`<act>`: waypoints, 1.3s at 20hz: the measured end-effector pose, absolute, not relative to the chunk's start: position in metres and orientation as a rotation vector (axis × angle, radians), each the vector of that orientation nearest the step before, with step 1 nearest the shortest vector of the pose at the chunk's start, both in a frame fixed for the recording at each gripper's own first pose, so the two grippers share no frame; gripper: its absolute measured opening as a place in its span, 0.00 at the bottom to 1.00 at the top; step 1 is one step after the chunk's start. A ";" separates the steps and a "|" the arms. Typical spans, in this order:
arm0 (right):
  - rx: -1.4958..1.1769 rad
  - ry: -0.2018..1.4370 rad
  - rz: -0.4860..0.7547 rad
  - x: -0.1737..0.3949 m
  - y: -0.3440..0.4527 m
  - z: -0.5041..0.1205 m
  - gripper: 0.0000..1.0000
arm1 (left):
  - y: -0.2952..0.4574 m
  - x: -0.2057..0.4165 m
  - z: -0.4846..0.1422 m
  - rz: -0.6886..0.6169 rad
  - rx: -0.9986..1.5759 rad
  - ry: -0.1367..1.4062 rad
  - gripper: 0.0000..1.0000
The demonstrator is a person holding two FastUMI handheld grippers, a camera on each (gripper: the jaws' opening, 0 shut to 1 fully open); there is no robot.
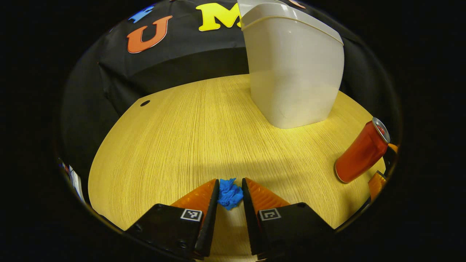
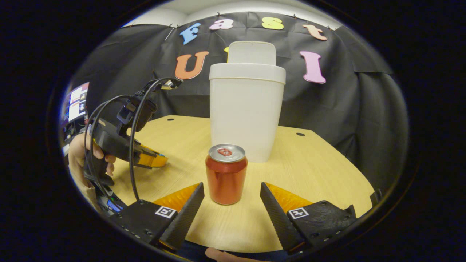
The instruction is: Press the lid of the desktop garbage bin to open it, pick up the crumpled paper on the desktop and throw it into the bin, then pick up the pop can on the desktop and drop it into the bin, and finally close the garbage bin lid.
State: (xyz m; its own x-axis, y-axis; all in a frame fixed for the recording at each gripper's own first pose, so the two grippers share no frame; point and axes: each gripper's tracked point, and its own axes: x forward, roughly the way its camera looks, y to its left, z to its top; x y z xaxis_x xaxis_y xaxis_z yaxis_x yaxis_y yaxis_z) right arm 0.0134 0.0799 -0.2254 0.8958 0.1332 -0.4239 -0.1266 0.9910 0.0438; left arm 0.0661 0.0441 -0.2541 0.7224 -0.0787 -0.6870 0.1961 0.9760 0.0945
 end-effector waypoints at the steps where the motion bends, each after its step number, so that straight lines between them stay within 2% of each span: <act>1: 0.017 0.447 0.131 0.015 0.079 -0.227 0.96 | 0.045 0.067 -0.251 -0.148 0.171 0.739 0.41; 3: 0.015 0.451 0.124 0.021 0.081 -0.228 0.98 | 0.047 0.069 -0.244 -0.139 0.174 0.710 0.41; 5: 0.008 0.445 0.112 0.029 0.082 -0.228 0.96 | 0.045 0.070 -0.240 -0.145 0.161 0.693 0.41; 6: 0.007 0.442 0.102 0.035 0.082 -0.228 0.96 | 0.045 0.071 -0.237 -0.144 0.156 0.682 0.46; 7: 0.010 0.444 0.098 0.039 0.083 -0.230 0.96 | 0.045 0.072 -0.232 -0.139 0.153 0.669 0.41; 8: 0.016 0.448 0.097 0.044 0.086 -0.232 0.98 | 0.046 0.073 -0.227 -0.131 0.150 0.654 0.41; 10: 0.027 0.459 0.097 0.053 0.090 -0.235 0.96 | 0.045 0.075 -0.216 -0.126 0.136 0.614 0.41; 11: 0.034 0.466 0.098 0.055 0.094 -0.237 0.96 | 0.042 0.075 -0.211 -0.129 0.128 0.598 0.45; 12: 0.041 0.471 0.106 0.058 0.097 -0.239 0.96 | 0.039 0.074 -0.205 -0.135 0.121 0.581 0.41; 15: 0.056 0.464 0.107 0.063 0.100 -0.236 0.98 | 0.035 0.073 -0.191 -0.135 0.132 0.534 0.41; 18: 0.067 0.439 0.090 0.064 0.095 -0.227 0.81 | 0.035 0.075 -0.177 -0.132 0.132 0.474 0.41; 26: 0.044 0.296 0.055 0.058 0.080 -0.150 0.82 | 0.024 0.060 -0.113 -0.135 0.061 0.302 0.41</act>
